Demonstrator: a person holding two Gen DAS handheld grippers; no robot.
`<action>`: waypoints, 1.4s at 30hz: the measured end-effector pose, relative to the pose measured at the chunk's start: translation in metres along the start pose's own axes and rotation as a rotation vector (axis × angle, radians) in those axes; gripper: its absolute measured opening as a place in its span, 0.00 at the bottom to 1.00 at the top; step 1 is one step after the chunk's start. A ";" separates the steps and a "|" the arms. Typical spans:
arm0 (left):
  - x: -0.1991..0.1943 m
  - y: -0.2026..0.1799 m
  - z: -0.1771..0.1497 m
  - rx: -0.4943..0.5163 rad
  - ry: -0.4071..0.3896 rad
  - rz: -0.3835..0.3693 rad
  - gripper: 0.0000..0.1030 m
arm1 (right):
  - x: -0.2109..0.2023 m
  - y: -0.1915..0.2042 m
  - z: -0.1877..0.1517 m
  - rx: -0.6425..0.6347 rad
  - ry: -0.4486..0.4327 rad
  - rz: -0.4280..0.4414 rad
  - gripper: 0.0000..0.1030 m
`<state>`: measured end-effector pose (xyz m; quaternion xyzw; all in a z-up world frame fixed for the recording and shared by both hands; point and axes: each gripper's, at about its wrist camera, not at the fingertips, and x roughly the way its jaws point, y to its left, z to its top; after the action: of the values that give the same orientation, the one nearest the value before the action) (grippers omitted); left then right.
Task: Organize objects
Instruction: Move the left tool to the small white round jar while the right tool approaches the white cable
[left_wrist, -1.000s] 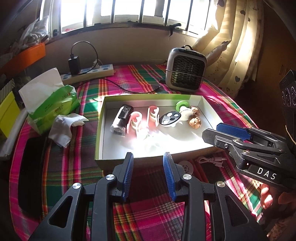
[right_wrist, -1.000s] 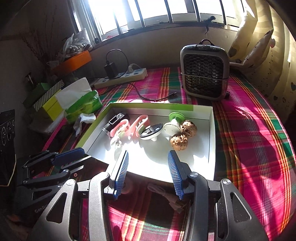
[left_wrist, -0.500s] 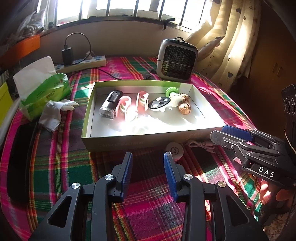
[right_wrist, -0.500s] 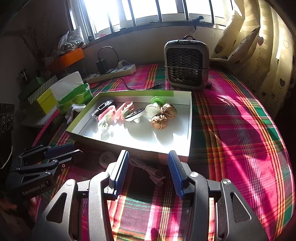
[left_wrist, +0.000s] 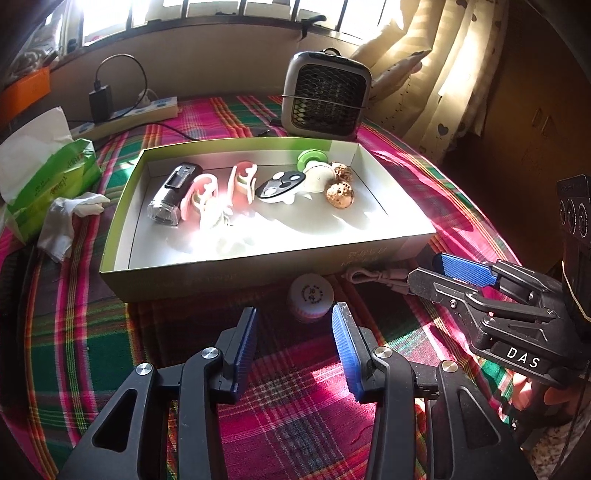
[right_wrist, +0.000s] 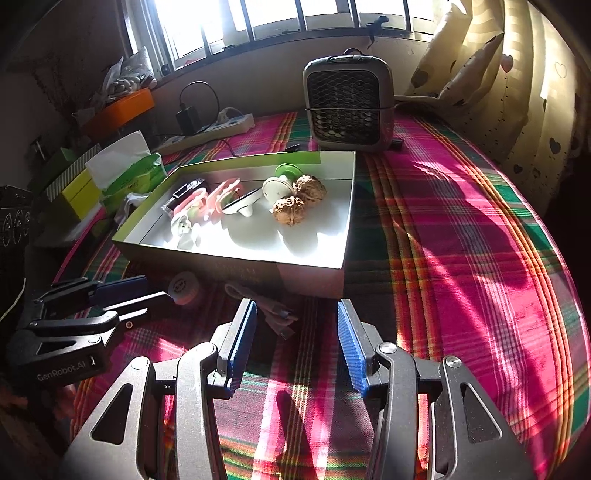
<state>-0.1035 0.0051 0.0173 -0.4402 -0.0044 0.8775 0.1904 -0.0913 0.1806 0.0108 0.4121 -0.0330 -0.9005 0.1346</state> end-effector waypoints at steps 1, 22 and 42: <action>0.002 -0.002 0.001 0.006 0.003 -0.001 0.38 | 0.001 0.000 0.000 -0.002 0.003 0.002 0.45; 0.016 0.000 0.008 -0.005 -0.003 0.066 0.26 | 0.012 0.000 0.000 -0.037 0.043 0.010 0.47; 0.004 0.022 0.000 -0.049 -0.004 0.075 0.25 | 0.014 0.034 -0.008 -0.139 0.091 0.181 0.47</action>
<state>-0.1128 -0.0141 0.0107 -0.4426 -0.0097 0.8846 0.1465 -0.0867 0.1448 0.0012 0.4377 -0.0016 -0.8651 0.2450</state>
